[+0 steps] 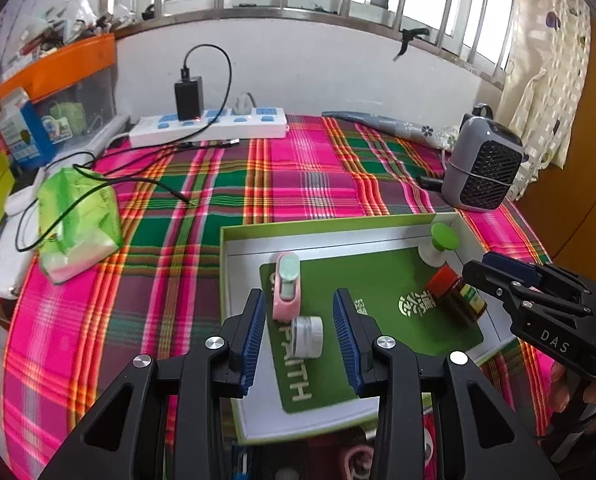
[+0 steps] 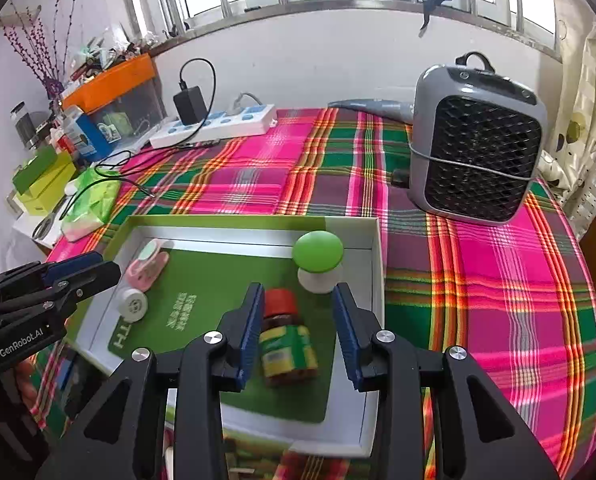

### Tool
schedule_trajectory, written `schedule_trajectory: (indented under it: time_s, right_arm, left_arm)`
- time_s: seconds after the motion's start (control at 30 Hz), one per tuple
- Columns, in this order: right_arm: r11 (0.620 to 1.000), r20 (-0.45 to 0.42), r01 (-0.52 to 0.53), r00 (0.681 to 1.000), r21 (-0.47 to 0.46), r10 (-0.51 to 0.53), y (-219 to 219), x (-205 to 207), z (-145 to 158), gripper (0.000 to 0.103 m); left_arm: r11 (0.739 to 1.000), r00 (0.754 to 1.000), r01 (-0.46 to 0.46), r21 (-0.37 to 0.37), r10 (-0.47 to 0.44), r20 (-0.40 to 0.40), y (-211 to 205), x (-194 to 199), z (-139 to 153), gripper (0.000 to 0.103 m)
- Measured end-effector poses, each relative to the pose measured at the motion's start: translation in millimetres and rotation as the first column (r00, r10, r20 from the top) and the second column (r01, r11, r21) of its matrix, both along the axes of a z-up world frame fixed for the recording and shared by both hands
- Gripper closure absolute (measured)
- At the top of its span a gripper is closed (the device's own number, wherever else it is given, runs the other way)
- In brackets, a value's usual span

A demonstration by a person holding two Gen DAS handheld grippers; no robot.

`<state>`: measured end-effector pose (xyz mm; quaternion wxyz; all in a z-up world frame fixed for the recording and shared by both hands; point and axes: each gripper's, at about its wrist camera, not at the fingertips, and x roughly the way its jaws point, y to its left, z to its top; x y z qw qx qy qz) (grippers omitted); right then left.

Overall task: Organize rigid objects
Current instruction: 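Lower the pink clip and green object into the tray and open both tools, then move both tools back out of the tray toward the objects beside it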

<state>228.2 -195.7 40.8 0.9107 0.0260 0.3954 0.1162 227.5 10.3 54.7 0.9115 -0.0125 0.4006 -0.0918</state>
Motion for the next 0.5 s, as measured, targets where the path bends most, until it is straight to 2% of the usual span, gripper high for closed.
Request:
schedule_trajectory:
  time_s: [0.5]
  right_arm:
    - [0.999,0.046,0.000,0.999,0.033,-0.002,6,-58,6,0.066]
  left_arm:
    - [0.998,0.997,-0.046,-0.036,0.048,0.053,29,-56,10,0.069]
